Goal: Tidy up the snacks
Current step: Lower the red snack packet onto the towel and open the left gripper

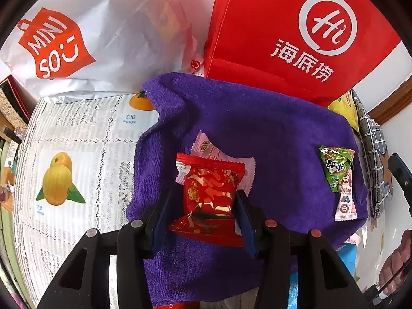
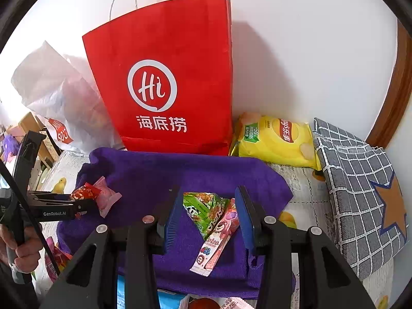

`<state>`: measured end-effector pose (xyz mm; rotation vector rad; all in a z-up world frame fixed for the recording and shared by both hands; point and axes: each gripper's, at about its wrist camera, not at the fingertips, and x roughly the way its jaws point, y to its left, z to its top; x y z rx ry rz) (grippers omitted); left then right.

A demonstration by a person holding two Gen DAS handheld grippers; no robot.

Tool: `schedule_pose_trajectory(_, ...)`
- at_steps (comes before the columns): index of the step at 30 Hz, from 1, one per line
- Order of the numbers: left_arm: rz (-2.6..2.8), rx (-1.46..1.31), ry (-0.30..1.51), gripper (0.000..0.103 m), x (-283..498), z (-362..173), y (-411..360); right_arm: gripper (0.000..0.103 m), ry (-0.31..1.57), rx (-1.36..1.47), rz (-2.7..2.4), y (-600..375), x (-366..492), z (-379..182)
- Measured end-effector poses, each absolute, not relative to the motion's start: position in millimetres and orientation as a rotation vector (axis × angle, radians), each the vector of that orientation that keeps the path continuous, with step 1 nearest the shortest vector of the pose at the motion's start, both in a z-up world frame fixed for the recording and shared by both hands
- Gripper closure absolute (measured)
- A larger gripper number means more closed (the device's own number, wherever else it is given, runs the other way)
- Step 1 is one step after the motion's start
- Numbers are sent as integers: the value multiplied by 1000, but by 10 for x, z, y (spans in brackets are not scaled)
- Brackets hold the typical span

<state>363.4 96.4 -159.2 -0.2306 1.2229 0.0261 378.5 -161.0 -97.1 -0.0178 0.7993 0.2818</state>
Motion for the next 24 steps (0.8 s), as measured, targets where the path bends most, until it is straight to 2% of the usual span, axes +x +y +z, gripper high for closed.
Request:
schedule_pose_trajectory(12,23,-226,1236,54,3660,-1606,904,61,802,-21,294,-1547,3762,-958)
schedule_pose_trajectory(19,5,-237,1204,41,3628,-1492,906,58,798,-20,301,-1539,3733,-924)
schedule_pose_trajectory(24,-26,-239,1143,39,3573,-1321,905,57,791,-14,297,-1553,3713,-861)
